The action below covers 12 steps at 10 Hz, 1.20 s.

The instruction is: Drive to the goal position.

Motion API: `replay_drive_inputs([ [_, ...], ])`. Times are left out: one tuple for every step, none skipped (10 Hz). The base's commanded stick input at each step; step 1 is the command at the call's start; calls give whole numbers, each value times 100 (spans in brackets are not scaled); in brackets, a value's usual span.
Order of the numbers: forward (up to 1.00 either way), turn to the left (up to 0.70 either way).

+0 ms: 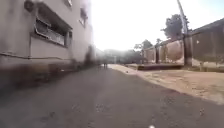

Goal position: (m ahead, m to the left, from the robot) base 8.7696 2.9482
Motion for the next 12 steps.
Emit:
replay_drive_inputs([
  [100, 0],
  [100, 0],
  [100, 0],
  [100, 0],
  [100, 0],
  [100, 0],
  [100, 0],
  [100, 0],
  [100, 0],
  [100, 0],
  [100, 0],
  [100, 0],
])
